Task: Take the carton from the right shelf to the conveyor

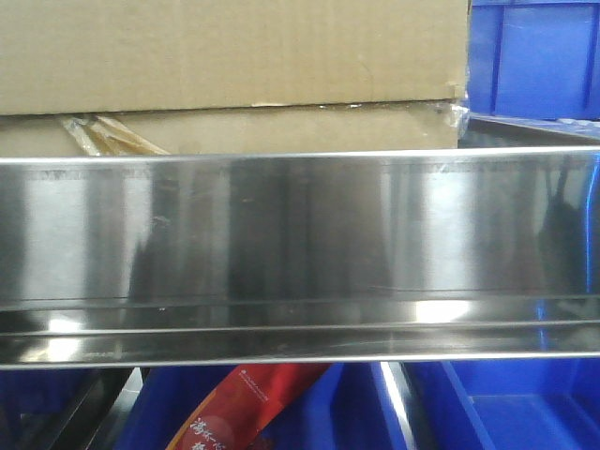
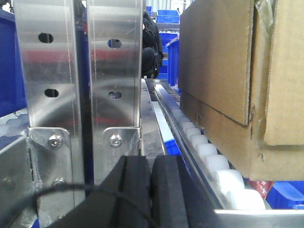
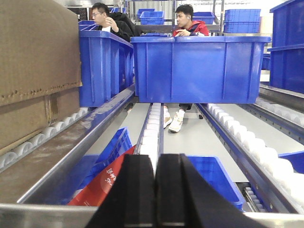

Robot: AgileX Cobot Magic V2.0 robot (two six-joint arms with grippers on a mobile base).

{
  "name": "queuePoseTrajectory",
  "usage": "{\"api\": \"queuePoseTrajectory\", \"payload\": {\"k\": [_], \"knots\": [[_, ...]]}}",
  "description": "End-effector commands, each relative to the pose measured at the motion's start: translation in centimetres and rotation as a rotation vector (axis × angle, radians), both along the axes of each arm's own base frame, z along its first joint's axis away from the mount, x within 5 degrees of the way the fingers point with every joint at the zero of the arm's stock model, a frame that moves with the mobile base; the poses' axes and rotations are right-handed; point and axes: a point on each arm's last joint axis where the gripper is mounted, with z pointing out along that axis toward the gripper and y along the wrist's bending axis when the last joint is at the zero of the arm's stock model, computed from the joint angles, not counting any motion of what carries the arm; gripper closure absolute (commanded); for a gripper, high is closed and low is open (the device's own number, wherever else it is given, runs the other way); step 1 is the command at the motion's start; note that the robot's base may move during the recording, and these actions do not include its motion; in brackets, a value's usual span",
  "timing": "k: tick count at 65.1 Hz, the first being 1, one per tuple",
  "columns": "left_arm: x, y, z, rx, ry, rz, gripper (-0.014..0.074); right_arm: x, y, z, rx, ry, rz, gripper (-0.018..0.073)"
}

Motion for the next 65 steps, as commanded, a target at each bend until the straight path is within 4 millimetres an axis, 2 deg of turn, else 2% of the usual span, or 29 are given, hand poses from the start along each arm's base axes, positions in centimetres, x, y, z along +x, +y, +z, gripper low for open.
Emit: {"api": "queuePoseTrajectory", "payload": {"k": [1,35,55,65], "knots": [[-0.1,0.0,0.3,-0.004,-0.026,-0.003,0.0613,0.0,-0.1,0.2,0.003,-0.019,-0.007,0.0628],[-0.1,0.0,0.3,-0.003,-0.034,-0.002,0.0613,0.0,-0.1,0.2,0.003,-0.019,-0.007,0.0628],[-0.1,0.0,0.5,-0.003,-0.047,-0.002,0.0613,-0.1,-0.2,0.8,0.011,-0.091,-0.018,0.0628],[-0.2,0.0,1.5,0.0,-0.165,0.003,0.0613,-0.1,-0.2,1.0,0.016,-0.108,-0.02,0.0628]]}}
